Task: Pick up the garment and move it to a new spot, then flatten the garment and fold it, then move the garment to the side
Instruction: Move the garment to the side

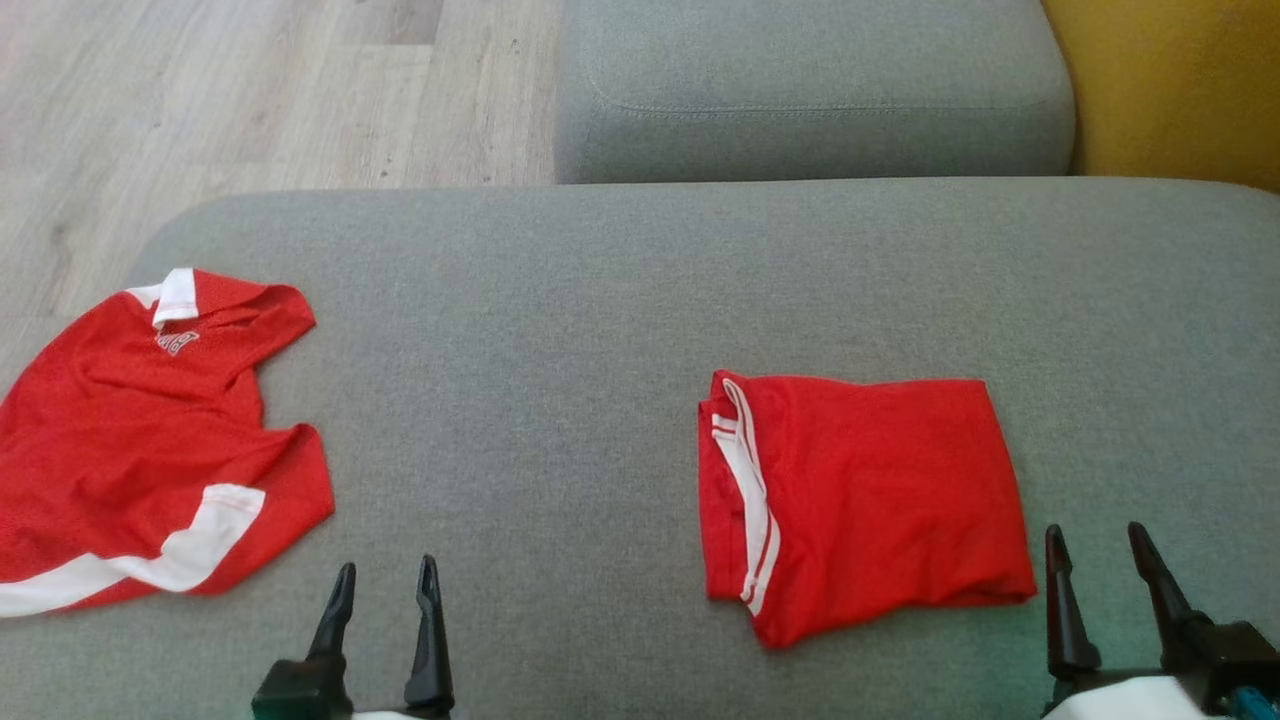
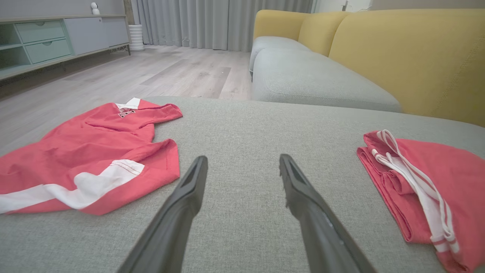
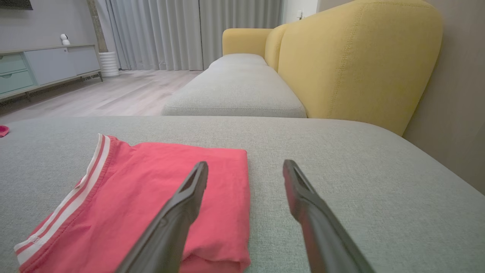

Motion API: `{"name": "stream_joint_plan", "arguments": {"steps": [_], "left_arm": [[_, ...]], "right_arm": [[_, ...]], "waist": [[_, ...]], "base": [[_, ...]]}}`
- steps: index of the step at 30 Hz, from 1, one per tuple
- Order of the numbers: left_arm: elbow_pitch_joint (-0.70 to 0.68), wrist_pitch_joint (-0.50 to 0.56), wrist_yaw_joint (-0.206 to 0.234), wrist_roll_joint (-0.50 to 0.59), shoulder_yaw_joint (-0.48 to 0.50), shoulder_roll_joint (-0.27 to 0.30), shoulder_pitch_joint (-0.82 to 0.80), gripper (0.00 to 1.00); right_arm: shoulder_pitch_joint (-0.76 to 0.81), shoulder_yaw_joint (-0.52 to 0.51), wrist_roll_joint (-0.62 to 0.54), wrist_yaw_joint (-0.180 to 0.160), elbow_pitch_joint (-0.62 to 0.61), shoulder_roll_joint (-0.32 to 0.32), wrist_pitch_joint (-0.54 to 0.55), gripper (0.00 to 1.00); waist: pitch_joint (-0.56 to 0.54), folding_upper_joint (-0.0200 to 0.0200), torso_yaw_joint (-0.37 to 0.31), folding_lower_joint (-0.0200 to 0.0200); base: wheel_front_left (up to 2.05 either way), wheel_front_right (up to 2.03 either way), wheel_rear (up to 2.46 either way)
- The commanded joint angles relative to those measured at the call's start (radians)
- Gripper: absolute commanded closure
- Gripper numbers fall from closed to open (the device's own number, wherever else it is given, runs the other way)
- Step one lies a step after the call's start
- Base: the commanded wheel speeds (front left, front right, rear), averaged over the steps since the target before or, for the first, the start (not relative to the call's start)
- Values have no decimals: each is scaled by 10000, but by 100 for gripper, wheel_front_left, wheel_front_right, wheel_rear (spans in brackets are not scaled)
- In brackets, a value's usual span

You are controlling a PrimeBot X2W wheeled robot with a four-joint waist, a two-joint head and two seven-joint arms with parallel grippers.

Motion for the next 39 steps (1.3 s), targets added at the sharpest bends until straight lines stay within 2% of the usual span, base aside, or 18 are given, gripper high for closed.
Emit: {"name": "stream_joint_plan", "arguments": {"steps": [1, 19, 24, 27, 31, 33, 36, 39], "left_arm": [[-331, -122, -42, 87, 332, -78, -318, 0], [-216, -122, -224, 145, 405, -78, -458, 0], [-97, -122, -508, 291, 407, -78, -616, 0], [39, -122, -804, 452, 521, -39, -807, 0], [209, -122, -1152, 567, 757, 74, -1113, 0], [301, -122, -1300, 623, 832, 101, -1315, 0], [449, -122, -1480, 706, 909, 109, -1594, 0], [601, -122, -1646, 774, 913, 99, -1799, 0]], "right_arm": [[-219, 259, 43, 67, -331, -76, -119, 0], [-432, 480, 141, 67, -206, -71, -120, 0], [-960, 607, 475, 67, 6, -235, -77, 0], [-1630, 919, 1208, 67, 244, -743, 1016, 0], [-2594, 1163, 2721, 67, 531, -1469, 3269, 0], [-3066, 1206, 3120, 67, 812, -1779, 4387, 0], [-3700, 1209, 3874, 67, 1345, -1818, 5829, 0], [-4189, 1363, 4294, 67, 1901, -1850, 6614, 0]], "waist": [[13, 0, -6, 0], [141, 0, -152, 0], [266, 0, -196, 0], [346, 0, -214, 0], [575, 0, -191, 0], [754, 0, -116, 0], [979, 0, 0, 0], [1156, 0, 177, 0]], "base": [[0, 0, 0], [0, 0, 0], [0, 0, 0], [0, 0, 0], [0, 0, 0], [0, 0, 0], [0, 0, 0], [0, 0, 0]]}}
